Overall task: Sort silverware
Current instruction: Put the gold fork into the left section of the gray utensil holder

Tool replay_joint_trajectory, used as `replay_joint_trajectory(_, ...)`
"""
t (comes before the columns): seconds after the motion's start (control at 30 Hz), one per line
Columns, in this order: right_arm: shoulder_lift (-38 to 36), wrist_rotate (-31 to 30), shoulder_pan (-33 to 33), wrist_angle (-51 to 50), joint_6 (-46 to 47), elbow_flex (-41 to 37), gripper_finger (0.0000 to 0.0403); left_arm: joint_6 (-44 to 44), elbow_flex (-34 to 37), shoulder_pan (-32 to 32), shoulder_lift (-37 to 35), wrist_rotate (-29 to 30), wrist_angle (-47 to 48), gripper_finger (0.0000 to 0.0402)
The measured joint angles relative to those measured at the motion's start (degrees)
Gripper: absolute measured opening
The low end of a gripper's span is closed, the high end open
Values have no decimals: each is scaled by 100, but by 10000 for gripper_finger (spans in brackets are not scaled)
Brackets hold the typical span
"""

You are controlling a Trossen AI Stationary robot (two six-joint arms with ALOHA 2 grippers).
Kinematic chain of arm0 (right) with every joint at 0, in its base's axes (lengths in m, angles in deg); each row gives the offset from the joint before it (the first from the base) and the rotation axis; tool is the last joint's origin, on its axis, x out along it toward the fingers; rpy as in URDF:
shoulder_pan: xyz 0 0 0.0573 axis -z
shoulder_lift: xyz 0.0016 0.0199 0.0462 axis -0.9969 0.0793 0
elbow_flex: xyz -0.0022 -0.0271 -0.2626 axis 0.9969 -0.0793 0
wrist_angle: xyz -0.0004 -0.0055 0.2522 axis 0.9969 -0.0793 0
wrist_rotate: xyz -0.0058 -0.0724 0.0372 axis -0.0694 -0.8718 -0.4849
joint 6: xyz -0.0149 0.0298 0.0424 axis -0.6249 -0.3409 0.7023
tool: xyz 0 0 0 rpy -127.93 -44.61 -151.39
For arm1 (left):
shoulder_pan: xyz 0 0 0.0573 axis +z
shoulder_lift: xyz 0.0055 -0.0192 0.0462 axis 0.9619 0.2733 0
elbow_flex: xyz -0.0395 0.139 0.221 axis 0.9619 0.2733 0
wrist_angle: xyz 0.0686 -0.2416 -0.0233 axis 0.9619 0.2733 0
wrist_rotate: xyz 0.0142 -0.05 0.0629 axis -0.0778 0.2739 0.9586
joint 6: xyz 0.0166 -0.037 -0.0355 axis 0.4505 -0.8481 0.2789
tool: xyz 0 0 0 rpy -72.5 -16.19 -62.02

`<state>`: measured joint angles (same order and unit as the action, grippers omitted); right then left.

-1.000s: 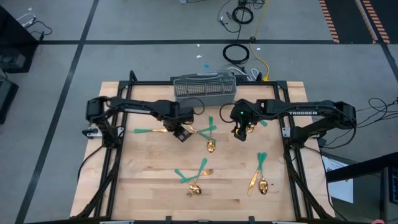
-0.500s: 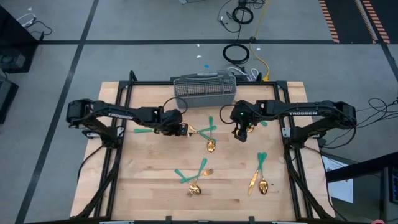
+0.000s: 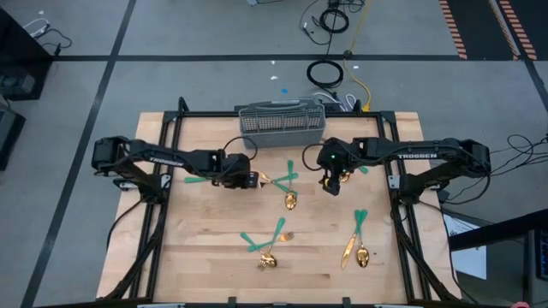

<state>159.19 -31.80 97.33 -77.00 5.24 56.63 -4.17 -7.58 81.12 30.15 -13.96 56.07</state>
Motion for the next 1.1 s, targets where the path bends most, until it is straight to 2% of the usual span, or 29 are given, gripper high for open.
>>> replay_joint_trajectory(0.17,0,0,0,-2,7,0,274,-139,245,-2,1,-13,-401,156)
replay_joint_trajectory(0.3,0,0,0,9,11,0,274,-295,463,0,8,7,-1143,156)
replay_joint_trajectory(0.53,2,0,-1,7,120,0,274,-283,477,-4,615,-315,-1464,155)
replay_joint_trajectory(0.7,2,-30,-43,53,277,0,274,-285,476,0,817,-314,-2014,155)
replay_joint_trajectory(1.1,2,-28,-109,75,259,0,274,-355,473,1,803,42,-2061,154)
